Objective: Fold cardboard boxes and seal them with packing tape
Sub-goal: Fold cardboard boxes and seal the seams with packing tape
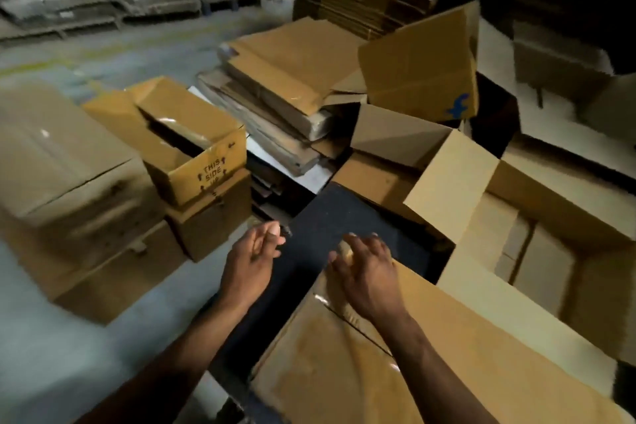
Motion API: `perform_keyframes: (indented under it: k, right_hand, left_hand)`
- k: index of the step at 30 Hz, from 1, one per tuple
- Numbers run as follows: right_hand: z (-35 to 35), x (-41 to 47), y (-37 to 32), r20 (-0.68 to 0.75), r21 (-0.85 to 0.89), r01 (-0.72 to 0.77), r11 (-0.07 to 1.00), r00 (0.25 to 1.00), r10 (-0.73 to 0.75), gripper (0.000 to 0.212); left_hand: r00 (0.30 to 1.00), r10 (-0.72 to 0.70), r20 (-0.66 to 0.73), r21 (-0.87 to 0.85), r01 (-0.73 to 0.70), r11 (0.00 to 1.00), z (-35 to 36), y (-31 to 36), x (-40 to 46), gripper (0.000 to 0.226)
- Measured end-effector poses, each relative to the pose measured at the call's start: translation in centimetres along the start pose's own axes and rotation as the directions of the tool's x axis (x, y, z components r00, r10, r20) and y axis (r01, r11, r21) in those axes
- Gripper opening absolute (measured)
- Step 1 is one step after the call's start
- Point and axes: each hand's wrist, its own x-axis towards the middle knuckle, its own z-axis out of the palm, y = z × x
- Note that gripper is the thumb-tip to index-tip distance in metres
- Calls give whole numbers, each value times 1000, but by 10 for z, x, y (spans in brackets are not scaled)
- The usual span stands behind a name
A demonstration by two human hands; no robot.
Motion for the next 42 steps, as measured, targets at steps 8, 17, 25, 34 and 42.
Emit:
perform_keyframes:
  k: [8,17,25,34,42]
  right_hand:
    - [34,41,-7,50,-187,-137,973,988,149,56]
    - [40,42,-8,1,-170,-153,974,988,155,50]
    - [41,43,-7,-10,-168,-137,976,991,137,47]
    - [6,6,20,-206,42,-67,997,976,74,38]
    - [-78,-114,153,-186,-99,-338,936,930,316,36]
  left_hand:
    - [947,-211,241,28,211,977,26,-43,20,54]
    - [889,-276,366,485,71,872,71,-89,15,53]
    - [918,-127,376,477,-74,876,66,-87,30,64]
    - [953,79,291,566,-238,790,47,-64,43,61]
    - [673,489,555,458,-738,496,108,48,-20,60]
